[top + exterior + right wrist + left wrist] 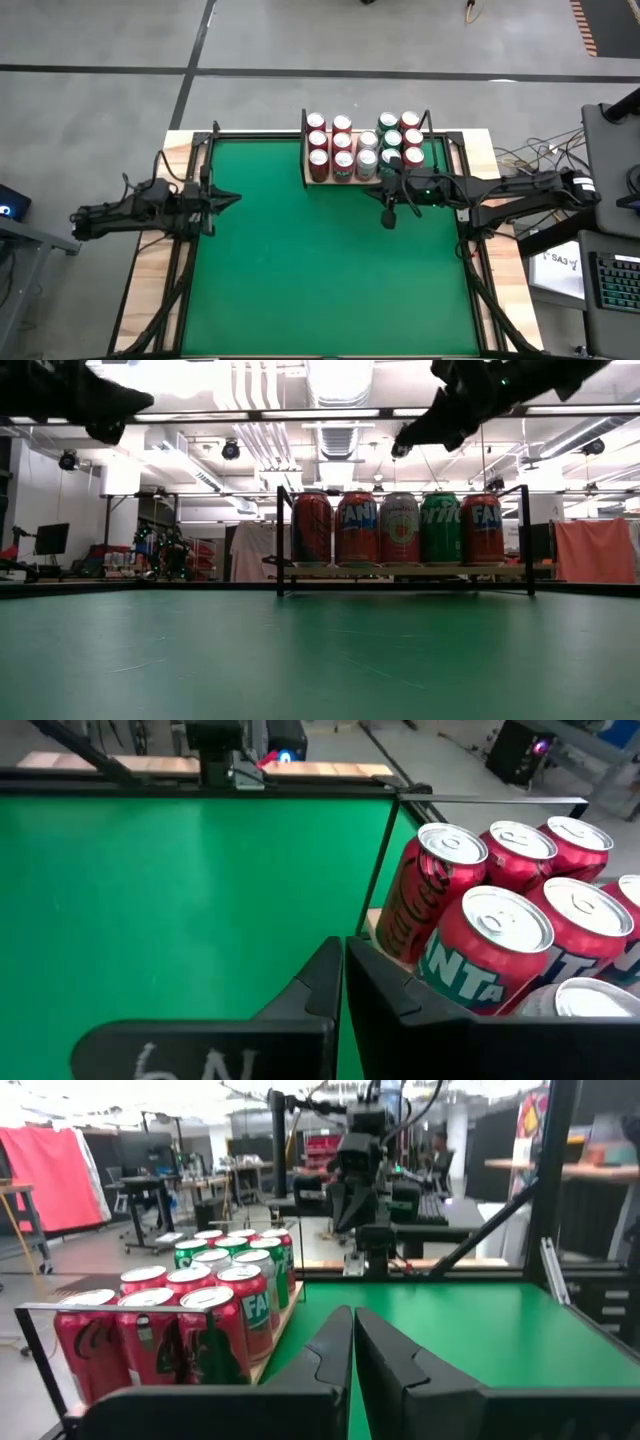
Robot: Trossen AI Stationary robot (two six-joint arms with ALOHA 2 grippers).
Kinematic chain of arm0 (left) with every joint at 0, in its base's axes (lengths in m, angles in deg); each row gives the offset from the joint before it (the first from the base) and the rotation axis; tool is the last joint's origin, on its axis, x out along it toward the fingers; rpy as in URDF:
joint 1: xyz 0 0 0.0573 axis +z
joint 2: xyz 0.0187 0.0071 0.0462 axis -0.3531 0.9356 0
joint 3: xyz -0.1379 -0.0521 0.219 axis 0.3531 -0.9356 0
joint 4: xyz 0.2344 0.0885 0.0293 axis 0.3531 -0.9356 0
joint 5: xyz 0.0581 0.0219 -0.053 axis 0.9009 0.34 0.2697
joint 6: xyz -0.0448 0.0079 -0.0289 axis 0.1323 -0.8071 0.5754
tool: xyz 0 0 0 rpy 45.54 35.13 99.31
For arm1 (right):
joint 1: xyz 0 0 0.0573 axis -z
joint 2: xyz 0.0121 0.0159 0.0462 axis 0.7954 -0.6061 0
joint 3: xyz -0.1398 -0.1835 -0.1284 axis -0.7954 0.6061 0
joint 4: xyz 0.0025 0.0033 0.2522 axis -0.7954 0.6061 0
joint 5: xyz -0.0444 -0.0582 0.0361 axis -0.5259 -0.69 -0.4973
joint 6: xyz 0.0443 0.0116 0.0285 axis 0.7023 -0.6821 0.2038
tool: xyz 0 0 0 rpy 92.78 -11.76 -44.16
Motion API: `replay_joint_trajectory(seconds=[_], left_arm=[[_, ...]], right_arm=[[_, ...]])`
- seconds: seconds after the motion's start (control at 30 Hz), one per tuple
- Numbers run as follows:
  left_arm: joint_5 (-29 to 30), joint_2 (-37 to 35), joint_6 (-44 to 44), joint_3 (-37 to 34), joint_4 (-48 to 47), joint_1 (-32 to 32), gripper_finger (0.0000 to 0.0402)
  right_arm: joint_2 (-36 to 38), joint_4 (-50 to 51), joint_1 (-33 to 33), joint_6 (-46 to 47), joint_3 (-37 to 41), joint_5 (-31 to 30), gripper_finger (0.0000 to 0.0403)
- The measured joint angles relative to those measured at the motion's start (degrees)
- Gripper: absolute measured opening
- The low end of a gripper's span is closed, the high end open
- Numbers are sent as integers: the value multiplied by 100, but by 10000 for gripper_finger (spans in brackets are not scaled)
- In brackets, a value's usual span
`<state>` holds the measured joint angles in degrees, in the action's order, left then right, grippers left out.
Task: Place canned beverage on shelf
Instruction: Return to Home Position
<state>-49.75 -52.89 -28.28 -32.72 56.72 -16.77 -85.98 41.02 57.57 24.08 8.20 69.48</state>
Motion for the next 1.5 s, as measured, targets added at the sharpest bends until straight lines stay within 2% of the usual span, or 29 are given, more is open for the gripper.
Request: replay_joint_trajectory(seconds=[0.1,0.5,0.67,0.87,1.3,1.5], left_arm=[[11,-323,69,-366,281,0,0],[62,-222,353,-1267,1510,4,0],[234,-218,362,-1556,2329,8,0],[314,-192,386,-1564,2266,9,0],[299,-202,417,-1564,1974,9,0],[335,-202,419,-1567,1975,9,0]], right_arm=[[122,-342,0,-4,355,103,9],[680,-1097,0,-68,1441,142,9],[1159,-1247,0,-169,1746,152,9],[2093,-1447,-2,-221,2248,570,9],[4107,-1278,0,-83,3197,562,9],[5005,-892,2,-85,3513,546,9]])
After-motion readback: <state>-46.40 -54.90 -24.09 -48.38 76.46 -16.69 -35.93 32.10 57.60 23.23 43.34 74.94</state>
